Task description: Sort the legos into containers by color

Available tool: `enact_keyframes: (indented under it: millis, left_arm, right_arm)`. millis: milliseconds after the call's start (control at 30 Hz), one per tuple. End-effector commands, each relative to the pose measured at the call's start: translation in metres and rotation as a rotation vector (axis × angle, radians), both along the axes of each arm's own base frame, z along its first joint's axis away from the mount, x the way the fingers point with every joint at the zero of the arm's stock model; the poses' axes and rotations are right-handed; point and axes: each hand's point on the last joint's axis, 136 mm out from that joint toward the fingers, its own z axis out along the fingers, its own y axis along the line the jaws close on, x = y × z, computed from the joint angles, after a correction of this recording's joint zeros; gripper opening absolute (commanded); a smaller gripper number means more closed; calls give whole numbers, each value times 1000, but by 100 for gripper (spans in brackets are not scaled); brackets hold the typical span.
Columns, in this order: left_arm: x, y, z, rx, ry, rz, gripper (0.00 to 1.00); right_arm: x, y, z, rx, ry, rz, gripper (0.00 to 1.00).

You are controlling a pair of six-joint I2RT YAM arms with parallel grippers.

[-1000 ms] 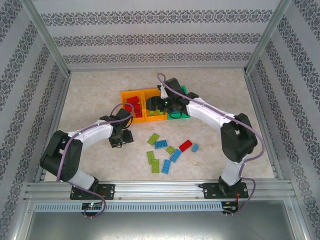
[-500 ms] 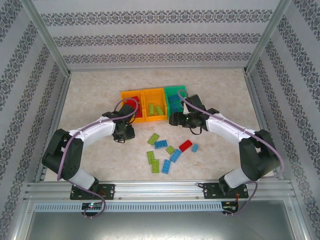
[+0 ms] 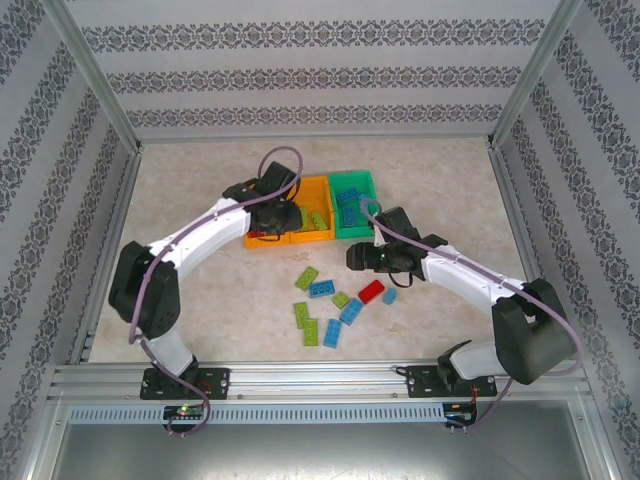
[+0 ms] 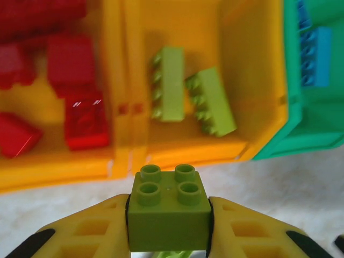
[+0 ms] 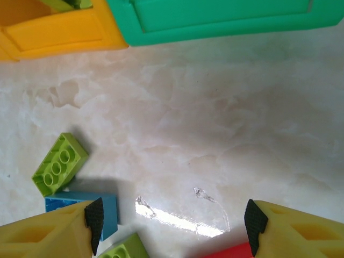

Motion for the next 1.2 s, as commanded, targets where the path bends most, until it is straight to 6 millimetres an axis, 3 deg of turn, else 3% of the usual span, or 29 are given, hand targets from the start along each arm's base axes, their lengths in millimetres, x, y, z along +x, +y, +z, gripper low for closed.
enact_keyframes:
  millis: [0, 267, 467, 733, 1167]
  left_arm:
    - [13, -16, -1, 31, 12, -81, 33]
    - [59, -26, -24, 70, 48, -88, 38]
    - [73, -30, -19, 69, 27, -87, 59]
    - [59, -23, -2, 46, -4, -71, 80]
    - [33, -3, 8, 54, -30, -53, 90]
  right_arm:
    - [-4, 0, -2, -23, -12, 6, 73]
    - [-10, 23, -2, -40, -27, 33, 79]
    - [-24, 50, -10, -68, -2, 88, 90]
    - [-46, 82, -23, -183, 17, 178, 98]
    - [-50, 97, -49, -323, 75, 211, 98]
